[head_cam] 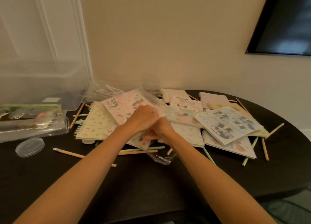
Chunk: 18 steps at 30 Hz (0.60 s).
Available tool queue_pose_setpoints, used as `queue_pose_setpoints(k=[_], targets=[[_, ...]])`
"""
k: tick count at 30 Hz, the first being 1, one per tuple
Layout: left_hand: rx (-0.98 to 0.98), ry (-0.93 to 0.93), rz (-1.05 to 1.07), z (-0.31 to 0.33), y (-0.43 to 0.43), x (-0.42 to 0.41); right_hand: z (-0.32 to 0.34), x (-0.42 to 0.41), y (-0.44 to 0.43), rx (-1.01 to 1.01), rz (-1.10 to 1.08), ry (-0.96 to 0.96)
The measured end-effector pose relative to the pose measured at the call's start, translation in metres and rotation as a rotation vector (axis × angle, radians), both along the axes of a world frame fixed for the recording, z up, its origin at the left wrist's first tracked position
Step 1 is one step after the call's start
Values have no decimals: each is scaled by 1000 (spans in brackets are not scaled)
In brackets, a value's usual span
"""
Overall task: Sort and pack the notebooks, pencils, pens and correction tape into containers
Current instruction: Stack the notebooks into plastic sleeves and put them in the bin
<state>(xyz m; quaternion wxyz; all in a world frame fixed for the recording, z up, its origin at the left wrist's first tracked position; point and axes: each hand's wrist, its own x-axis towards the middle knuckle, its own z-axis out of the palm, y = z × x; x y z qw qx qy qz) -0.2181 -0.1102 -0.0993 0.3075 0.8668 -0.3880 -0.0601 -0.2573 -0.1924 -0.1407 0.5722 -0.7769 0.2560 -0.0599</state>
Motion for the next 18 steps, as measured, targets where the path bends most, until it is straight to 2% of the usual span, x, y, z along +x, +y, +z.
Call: queue_pose_setpoints(k=[2, 5, 7, 9, 10, 12, 14, 16, 18], targets=[[-11, 24, -6, 5, -2, -5, 9, -15, -4, 84, 110, -16], [-137, 25, 43, 14, -14, -15, 29, -48, -26, 86, 84, 6], [-230, -4, 111, 20, -31, -22, 45, -72, -48, 194, 92, -45], [-327, -25, 122, 24, -53, -32, 57, -94, -72, 303, 20, -127], [-374, 6, 119, 25, -64, -36, 59, -102, -85, 306, -93, -153], [-422, 164, 110, 24, -91, -45, 54, -114, -116, 187, -435, -167], [-350, 418, 93, 20, -116, -58, 39, -126, -152, -69, -749, -122], [-166, 582, 50, 17, -133, -71, 20, -138, -183, -318, -868, 1], [-19, 598, 42, 13, -145, -78, 7, -148, -207, -467, -883, 126]])
